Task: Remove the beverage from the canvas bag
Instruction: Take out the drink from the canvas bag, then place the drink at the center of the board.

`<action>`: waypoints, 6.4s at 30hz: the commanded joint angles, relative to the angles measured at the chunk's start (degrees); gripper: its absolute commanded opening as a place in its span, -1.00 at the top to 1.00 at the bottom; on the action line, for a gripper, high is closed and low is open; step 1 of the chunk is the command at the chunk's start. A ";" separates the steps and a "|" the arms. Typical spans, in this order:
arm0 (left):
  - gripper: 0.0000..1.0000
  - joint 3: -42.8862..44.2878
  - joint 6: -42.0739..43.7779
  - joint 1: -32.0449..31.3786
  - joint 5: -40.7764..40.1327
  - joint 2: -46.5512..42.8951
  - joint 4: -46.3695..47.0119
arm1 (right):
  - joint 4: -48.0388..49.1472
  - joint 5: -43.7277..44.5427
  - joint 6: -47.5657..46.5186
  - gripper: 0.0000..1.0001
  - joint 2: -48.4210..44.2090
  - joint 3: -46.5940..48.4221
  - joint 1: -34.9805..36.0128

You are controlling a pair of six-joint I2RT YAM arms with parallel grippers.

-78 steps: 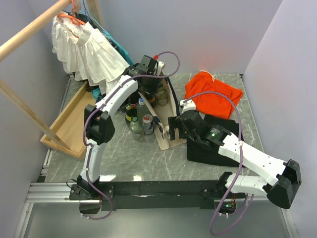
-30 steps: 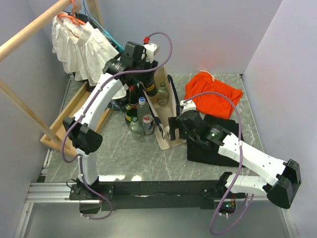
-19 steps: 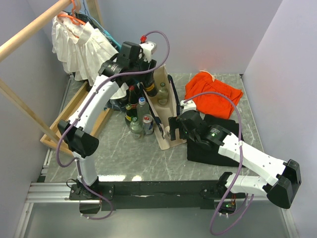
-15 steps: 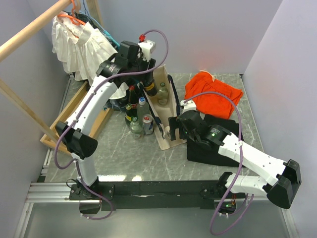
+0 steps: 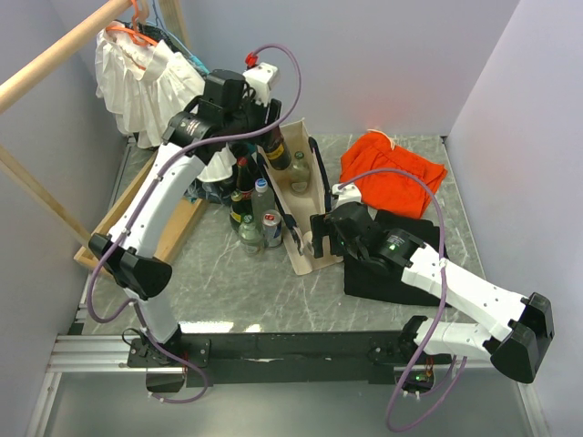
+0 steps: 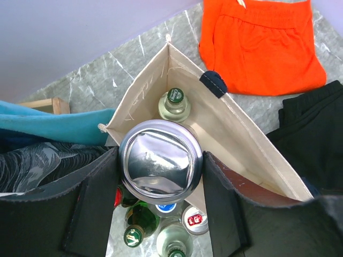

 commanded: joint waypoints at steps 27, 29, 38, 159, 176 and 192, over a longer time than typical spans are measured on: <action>0.98 -6.28 -1.67 -0.23 4.73 -16.01 4.70 | -6.97 1.62 0.49 -1.00 -0.09 1.22 0.44; 0.98 -5.93 -1.93 -0.23 5.08 -16.72 4.00 | -7.06 1.71 0.49 -1.00 -0.09 1.22 0.44; 0.98 -8.90 -2.28 -0.23 6.40 -20.32 2.77 | -7.67 2.41 1.10 -1.00 -0.70 1.57 0.44; 0.98 -63.05 -11.52 -24.32 -25.32 -27.27 29.13 | -9.78 8.74 1.98 -1.00 -1.85 9.48 1.15; 0.98 -63.32 -11.78 -24.40 -26.38 -24.02 30.98 | -9.52 8.74 1.28 -1.00 -1.14 9.57 1.15; 0.96 -63.58 -12.39 -24.32 -28.05 -21.55 30.98 | -9.52 8.92 1.36 -1.00 -1.32 9.13 1.15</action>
